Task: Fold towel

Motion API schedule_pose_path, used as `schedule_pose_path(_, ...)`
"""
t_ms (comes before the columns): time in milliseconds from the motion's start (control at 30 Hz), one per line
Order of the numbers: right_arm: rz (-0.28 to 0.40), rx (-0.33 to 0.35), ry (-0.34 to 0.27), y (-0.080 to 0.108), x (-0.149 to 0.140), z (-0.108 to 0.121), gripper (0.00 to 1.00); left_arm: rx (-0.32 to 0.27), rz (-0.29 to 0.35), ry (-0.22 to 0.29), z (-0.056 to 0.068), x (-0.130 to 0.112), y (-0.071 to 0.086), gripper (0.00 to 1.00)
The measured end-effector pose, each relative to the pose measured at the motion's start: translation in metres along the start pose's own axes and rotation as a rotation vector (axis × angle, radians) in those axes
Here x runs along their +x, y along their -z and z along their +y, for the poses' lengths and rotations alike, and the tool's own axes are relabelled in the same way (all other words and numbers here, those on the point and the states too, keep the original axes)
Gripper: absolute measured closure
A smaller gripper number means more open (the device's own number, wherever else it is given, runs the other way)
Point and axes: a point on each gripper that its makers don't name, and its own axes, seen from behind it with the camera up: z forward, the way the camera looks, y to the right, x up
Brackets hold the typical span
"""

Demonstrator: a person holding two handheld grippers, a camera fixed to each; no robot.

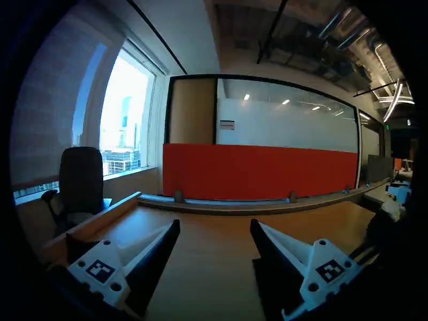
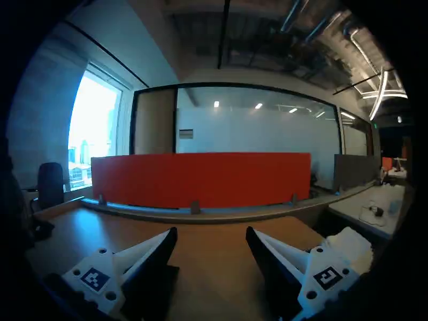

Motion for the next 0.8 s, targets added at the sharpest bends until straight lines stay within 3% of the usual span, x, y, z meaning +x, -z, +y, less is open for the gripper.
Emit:
schedule_pose_path(300, -0.005, -0.007, 0.019, 0.012, 0.052, 0.002, 0.01, -0.032, -0.014, -0.008, 0.01, 0.035, 0.004, 0.03)
schedule_pose_path(600, -0.004, -0.016, 0.016, 0.016, 0.073, 0.0, 0.01, -0.058, -0.029, -0.025, 0.018, 0.052, 0.003, 0.03)
schedule_pose_path(800, -0.037, 0.03, 0.044, 0.018, 0.077, -0.007, 0.01, -0.117, -0.068, -0.037, 0.03, 0.054, 0.005, 0.02)
